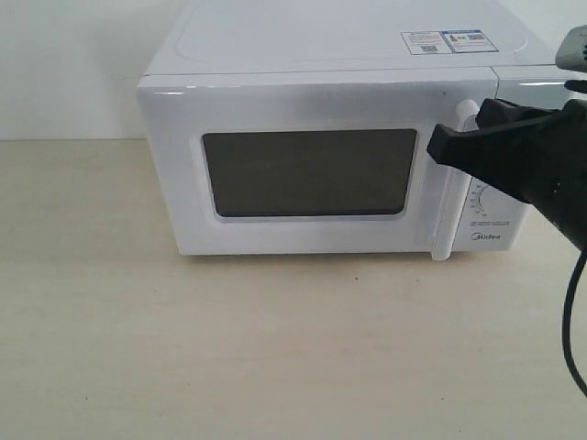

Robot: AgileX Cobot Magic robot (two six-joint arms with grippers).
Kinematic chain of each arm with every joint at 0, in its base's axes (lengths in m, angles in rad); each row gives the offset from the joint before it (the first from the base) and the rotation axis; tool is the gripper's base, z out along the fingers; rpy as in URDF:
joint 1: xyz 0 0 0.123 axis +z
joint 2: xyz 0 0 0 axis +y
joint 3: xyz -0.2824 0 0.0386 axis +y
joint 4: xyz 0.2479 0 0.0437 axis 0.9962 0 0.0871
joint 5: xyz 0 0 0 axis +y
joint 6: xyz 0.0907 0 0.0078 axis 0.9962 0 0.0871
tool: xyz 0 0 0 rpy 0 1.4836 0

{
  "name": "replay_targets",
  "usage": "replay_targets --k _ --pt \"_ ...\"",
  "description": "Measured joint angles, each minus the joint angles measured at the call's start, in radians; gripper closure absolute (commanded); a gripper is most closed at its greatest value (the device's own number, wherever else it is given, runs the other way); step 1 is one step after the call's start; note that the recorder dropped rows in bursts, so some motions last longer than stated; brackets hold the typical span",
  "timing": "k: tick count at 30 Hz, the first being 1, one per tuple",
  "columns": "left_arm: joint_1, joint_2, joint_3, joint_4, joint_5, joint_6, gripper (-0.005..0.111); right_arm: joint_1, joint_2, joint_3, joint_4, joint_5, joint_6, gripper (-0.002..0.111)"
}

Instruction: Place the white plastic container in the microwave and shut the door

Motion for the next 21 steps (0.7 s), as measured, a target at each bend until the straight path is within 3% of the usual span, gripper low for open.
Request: replay_targets --k 10,15,17,21 --pt "0.0 0.0 0.0 0.0 0.002 0.0 0.103 0.0 0.0 0.0 0.0 0.0 0.0 0.108" --pt "0.0 -0.142 0.0 0.036 0.026 -0.033 0.103 0.0 0.0 0.0 0.0 -0.002 0.0 0.108" --pt "0.0 -0.232 -0.004 0.174 0.026 -0.155 0.103 0.0 0.0 0.0 0.0 -0.002 0.0 0.108" --pt "0.0 -0.374 -0.041 0.77 0.112 -0.747 0.103 0.0 0.0 0.0 0.0 -0.004 0.0 0.108"
